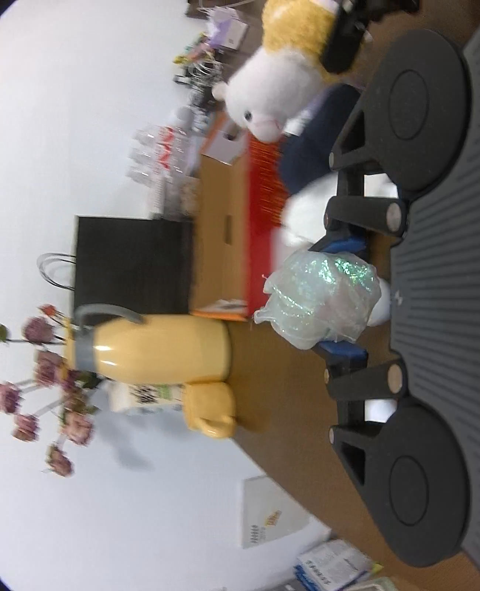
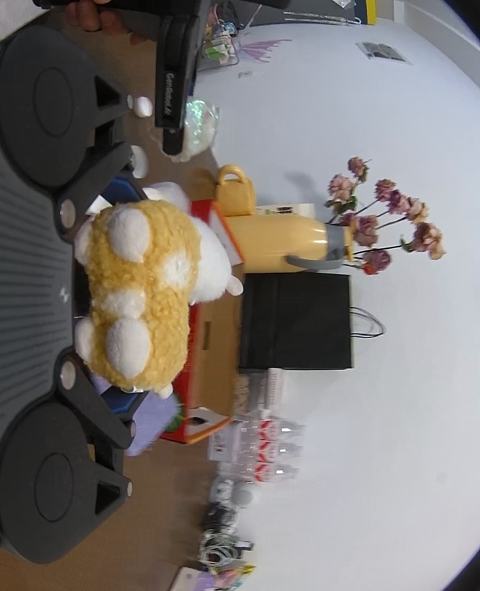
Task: Organize objects
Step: 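Carry the plush toy and plastic bag into the box and release both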
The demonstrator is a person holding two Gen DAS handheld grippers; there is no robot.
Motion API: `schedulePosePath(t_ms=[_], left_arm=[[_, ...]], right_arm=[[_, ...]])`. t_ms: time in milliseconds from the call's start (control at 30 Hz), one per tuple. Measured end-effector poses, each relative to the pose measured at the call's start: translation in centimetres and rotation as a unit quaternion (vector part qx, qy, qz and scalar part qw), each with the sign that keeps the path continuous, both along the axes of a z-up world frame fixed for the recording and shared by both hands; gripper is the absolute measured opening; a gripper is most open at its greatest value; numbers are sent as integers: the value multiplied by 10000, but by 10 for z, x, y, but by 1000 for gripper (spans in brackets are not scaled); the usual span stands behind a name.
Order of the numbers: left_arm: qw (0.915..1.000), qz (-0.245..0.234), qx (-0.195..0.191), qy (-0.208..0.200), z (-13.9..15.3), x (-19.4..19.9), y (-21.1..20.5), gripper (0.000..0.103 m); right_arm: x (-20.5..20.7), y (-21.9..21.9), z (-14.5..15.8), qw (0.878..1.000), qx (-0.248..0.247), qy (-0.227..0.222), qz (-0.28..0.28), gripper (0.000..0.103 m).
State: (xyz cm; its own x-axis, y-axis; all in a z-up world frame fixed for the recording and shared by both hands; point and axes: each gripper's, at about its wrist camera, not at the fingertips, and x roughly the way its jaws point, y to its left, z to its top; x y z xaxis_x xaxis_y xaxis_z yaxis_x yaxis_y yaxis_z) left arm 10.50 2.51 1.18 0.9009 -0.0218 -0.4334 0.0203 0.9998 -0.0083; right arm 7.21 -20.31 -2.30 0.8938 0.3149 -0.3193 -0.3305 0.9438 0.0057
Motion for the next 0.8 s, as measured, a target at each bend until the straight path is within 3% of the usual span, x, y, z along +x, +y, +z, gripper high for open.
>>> schedulePosePath(t_ms=[200, 367, 600, 800], left_arm=[[9992, -83, -129, -373, 38, 42, -18, 46], [9988, 86, -281, -389, 51, 98, -31, 46], [9989, 346, -321, -62, 34, 176, -47, 46], [9981, 464, -202, 348, 5, 212, -49, 46]], right_arm=[[47, 1, 31, 9992, 23, -346, -187, 93], [109, -2, 43, 9984, 76, -315, -459, 93], [201, -4, 23, 9944, 120, 362, -987, 93], [230, -8, -3, 9904, 48, 811, -1123, 93]])
